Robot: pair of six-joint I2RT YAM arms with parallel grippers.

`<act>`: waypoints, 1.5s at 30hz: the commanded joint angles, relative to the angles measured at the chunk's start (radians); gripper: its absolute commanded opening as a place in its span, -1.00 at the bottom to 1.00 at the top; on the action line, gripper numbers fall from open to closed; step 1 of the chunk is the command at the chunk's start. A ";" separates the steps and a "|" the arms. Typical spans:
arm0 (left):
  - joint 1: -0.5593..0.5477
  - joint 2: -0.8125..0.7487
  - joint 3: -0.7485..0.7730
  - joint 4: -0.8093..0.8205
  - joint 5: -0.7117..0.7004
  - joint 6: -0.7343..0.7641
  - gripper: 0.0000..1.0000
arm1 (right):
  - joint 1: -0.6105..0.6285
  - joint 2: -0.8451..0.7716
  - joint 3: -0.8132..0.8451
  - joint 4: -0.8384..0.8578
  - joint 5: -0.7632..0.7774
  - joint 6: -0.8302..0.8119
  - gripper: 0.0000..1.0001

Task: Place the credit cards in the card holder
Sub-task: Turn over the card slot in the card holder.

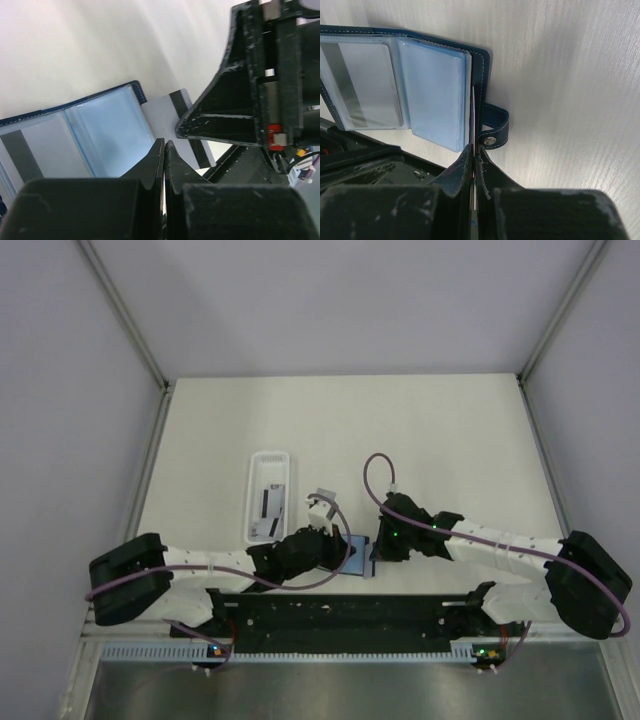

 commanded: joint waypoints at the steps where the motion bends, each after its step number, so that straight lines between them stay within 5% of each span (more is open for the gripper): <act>1: 0.022 0.065 -0.004 0.086 0.041 -0.048 -1.00 | -0.014 -0.013 -0.022 -0.006 0.019 -0.002 -1.00; 12: 0.055 0.200 0.014 0.126 0.147 -0.095 -1.00 | -0.021 -0.018 -0.033 -0.006 0.022 -0.002 -1.00; 20: 0.070 0.228 0.100 -0.154 0.129 -0.060 -1.00 | -0.027 -0.010 -0.037 -0.007 0.023 -0.008 -1.00; 45: 0.130 0.089 -0.007 -0.319 0.057 -0.023 -1.00 | -0.039 0.008 -0.051 -0.015 0.029 -0.012 -1.00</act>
